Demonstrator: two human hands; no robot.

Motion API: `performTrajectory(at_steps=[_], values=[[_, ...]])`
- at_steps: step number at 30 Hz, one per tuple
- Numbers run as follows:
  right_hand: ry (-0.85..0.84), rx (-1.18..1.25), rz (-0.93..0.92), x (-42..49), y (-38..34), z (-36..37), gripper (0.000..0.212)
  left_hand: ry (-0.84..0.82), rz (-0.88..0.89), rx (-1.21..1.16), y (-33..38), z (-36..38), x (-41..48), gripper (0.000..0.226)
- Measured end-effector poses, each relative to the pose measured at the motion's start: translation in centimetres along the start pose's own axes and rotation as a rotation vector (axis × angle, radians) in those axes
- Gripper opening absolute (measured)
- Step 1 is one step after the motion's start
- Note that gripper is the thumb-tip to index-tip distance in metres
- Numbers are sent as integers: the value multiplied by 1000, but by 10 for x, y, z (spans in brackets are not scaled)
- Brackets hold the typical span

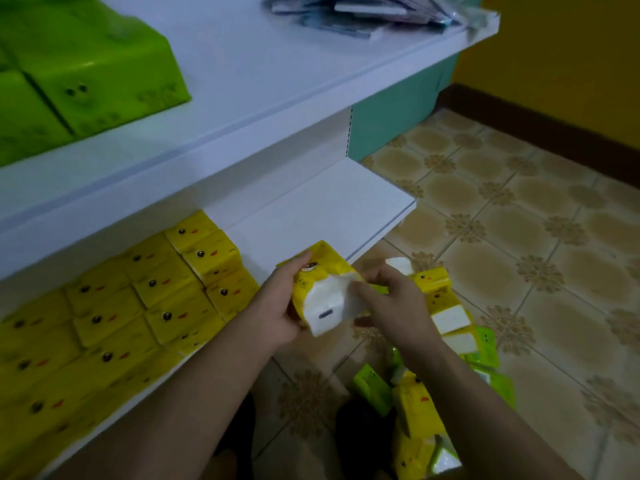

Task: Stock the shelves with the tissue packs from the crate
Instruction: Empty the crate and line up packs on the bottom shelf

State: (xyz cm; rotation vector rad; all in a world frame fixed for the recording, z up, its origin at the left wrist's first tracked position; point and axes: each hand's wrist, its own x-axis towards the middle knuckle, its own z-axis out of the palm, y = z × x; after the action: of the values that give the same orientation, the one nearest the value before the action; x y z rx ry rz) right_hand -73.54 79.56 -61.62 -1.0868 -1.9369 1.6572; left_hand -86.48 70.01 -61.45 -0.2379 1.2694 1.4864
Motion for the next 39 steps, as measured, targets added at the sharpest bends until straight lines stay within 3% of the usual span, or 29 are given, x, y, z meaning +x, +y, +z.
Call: performTrajectory(at_steps=[4,9,14,17,25,28,30,32,34,36,39], values=[[85,-233,-241,-21,1,9,18,-138,-66,-105,-11,-3,-13,39],[158,-366,-465,-15,-3,27,23,-110,-30,-153,-4,-15,-4,32],[149,-489,-551,15,-10,44,7,-81,-73,-176,14,-28,18,29],[80,-380,-456,35,-5,50,8,-26,-82,-131,29,-37,35,29],[-251,329,-72,64,-6,47,26,-115,-97,-4,50,-47,61,21],[-242,570,96,71,-14,42,15,-115,-50,-18,52,-54,65,18],[-106,344,94,78,-10,39,20,-84,62,30,50,-61,70,28],[-122,146,164,80,-5,42,36,-103,159,100,48,-61,73,50],[-331,191,333,77,-5,47,54,-102,232,163,45,-53,71,71],[-431,311,381,77,-5,54,50,-19,299,253,43,-45,71,72],[-170,397,345,83,2,61,48,22,166,377,40,-41,73,64]])
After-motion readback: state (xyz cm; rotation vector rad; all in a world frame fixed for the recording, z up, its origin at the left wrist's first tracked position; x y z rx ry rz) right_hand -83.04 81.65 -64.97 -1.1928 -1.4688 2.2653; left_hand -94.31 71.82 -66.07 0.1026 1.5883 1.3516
